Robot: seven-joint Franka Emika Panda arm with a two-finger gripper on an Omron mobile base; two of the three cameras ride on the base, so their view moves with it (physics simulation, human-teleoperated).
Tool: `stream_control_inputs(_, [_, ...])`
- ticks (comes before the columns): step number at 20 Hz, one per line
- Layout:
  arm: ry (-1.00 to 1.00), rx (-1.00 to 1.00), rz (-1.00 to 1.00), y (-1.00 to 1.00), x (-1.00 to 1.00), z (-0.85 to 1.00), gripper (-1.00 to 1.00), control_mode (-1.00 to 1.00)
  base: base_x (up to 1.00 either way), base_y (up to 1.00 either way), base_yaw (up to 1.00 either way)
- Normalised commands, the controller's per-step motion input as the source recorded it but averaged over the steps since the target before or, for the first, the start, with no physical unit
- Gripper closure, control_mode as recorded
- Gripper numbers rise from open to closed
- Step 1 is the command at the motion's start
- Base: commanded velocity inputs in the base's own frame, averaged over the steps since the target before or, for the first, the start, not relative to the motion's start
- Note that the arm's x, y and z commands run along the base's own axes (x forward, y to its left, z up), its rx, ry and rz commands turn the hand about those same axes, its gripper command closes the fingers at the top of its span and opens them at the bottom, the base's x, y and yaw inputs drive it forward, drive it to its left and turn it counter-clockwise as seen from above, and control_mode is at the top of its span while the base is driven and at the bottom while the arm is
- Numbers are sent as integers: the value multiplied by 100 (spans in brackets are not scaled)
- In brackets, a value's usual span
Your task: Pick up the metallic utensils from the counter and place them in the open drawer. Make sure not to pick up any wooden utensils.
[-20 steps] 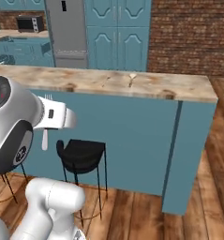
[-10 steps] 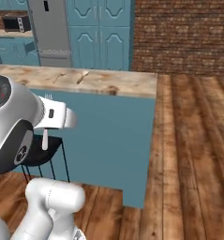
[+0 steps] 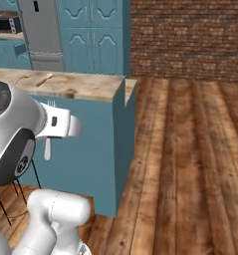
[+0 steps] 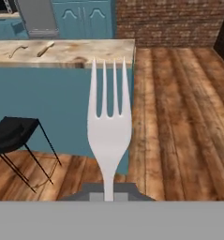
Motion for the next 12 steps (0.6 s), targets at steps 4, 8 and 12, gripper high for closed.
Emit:
stream_control_inputs(4, [0, 0, 0, 0, 0, 0, 100, 100, 46, -100, 42])
stream_control_inputs(8, [0, 0, 0, 0, 0, 0, 100, 100, 39, -96, 61])
stream_control_inputs(12, [0, 0, 0, 0, 0, 0, 100, 100, 2, -100, 55])
